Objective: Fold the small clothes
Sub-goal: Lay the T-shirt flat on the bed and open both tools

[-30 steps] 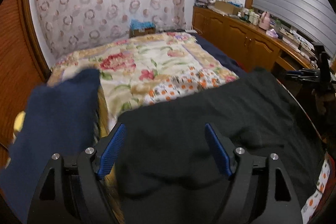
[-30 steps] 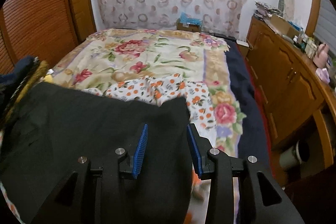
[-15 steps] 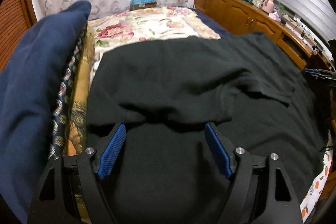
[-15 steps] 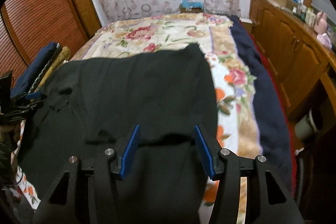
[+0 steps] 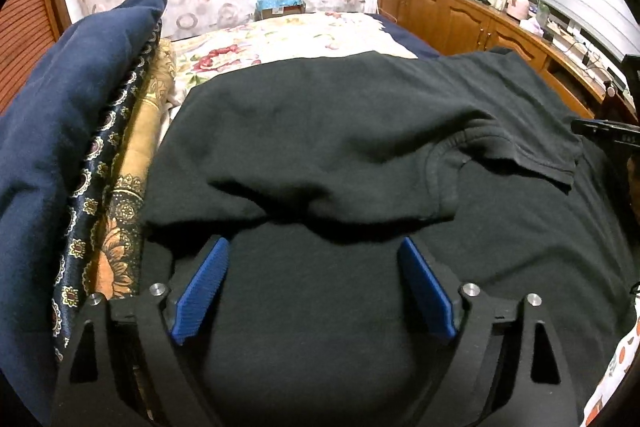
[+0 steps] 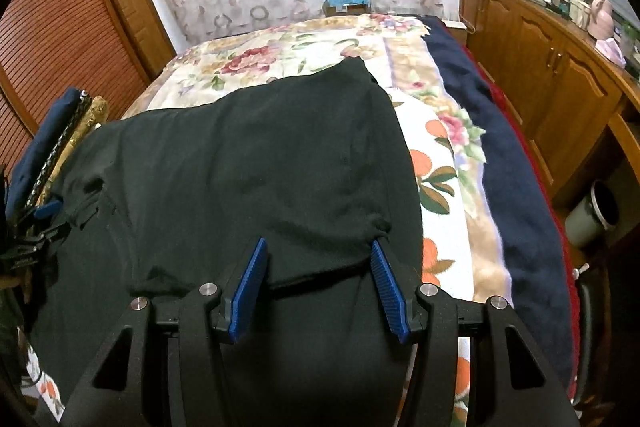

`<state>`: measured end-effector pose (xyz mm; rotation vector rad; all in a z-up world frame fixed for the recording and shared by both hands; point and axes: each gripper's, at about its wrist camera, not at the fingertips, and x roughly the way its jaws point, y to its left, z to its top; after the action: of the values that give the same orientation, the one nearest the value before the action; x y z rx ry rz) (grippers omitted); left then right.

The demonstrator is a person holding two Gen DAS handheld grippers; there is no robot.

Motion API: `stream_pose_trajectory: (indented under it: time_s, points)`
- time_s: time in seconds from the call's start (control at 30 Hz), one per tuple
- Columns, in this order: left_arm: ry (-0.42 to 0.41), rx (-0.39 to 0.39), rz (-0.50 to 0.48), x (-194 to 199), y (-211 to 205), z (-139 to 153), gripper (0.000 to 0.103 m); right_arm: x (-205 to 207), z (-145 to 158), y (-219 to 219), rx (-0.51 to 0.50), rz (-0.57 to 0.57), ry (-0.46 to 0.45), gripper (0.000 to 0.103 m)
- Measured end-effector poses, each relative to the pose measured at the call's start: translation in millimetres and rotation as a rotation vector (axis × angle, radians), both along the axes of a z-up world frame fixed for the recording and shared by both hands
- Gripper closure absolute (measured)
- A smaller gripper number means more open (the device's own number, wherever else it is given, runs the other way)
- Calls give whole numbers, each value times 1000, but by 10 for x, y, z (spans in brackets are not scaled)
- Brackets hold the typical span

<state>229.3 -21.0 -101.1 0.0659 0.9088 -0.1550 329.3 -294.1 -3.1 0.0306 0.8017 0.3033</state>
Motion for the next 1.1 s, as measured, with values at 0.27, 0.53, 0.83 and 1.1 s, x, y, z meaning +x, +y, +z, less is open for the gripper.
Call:
stream_pose_trajectory:
  time_s: [0.27, 0.53, 0.83, 1.1]
  points:
    - [22, 6, 1, 33, -1, -39, 0, -139, -129, 119, -81, -8, -66, 48]
    - [48, -16, 23, 59, 7, 13, 6, -132, -155, 265, -133, -17, -79, 48]
    - [37, -214, 148, 125, 229, 128, 40, -152, -122, 212, -134, -14, -79, 47]
    - [28, -245, 179, 230, 206, 87, 42, -149, -122, 213, -133, -13, -78, 47]
